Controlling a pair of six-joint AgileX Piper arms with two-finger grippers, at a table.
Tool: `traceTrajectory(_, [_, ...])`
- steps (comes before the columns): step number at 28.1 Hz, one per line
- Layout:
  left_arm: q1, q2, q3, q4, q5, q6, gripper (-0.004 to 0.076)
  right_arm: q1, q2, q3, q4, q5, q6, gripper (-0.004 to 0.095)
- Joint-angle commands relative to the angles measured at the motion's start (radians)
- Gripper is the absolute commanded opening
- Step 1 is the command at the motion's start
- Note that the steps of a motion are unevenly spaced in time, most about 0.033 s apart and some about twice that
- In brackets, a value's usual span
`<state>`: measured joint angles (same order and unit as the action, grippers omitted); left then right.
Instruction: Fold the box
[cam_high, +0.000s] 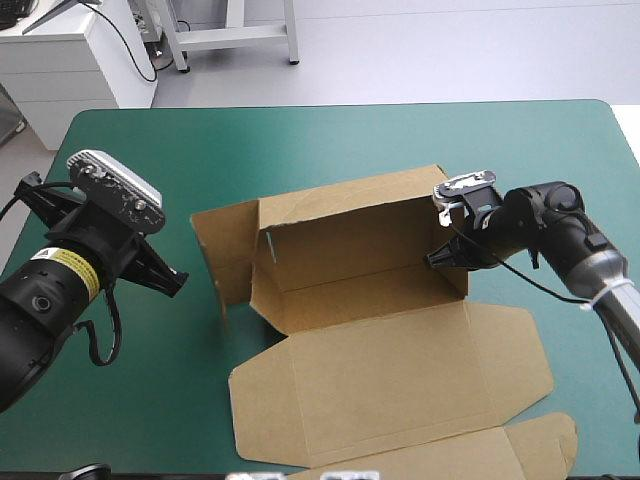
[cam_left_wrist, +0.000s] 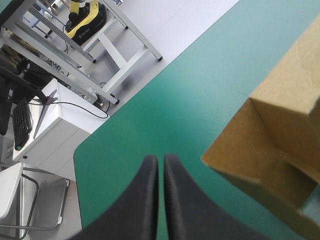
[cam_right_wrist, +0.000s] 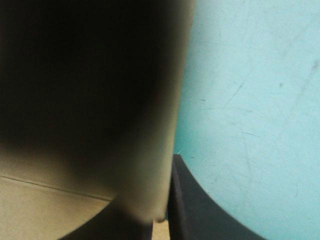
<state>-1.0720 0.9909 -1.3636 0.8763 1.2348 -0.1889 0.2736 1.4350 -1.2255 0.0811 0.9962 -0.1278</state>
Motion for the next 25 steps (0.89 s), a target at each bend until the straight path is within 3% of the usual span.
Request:
traceTrajectory(1, [-0.001, -0.010, -0.030, 0.046, -0.033, -0.010, 0.0018, -0.074, 0.060, -0.079, 0.029, 0.025, -0.002, -0.0020])
traceTrajectory(10, [-0.001, -0.011, -0.029, 0.046, -0.010, -0.012, 0.0015, -0.096, 0.295, -0.368, 0.005, 0.061, 0.009, -0.0014])
traceTrajectory(12, [-0.001, -0.011, -0.029, 0.046, 0.003, -0.012, 0.0015, -0.096, 0.342, -0.432, 0.005, 0.092, 0.009, 0.0027])
traceTrajectory(15, [-0.001, -0.011, -0.029, 0.046, 0.006, -0.012, 0.0015, -0.096, 0.405, -0.507, 0.005, 0.132, 0.005, 0.0173])
traceTrajectory(20, [-0.001, -0.011, -0.029, 0.046, 0.011, -0.035, 0.0015, -0.096, 0.452, -0.578, 0.019, 0.123, 0.000, 0.0574])
traceTrajectory(22, [-0.001, -0.011, -0.029, 0.046, 0.011, -0.035, 0.0015, -0.096, 0.449, -0.608, 0.019, 0.121, 0.000, 0.0639])
traceTrajectory(25, [-0.001, -0.011, -0.029, 0.048, 0.011, -0.035, 0.0015, -0.096, 0.449, -0.673, 0.001, 0.177, -0.002, 0.0642])
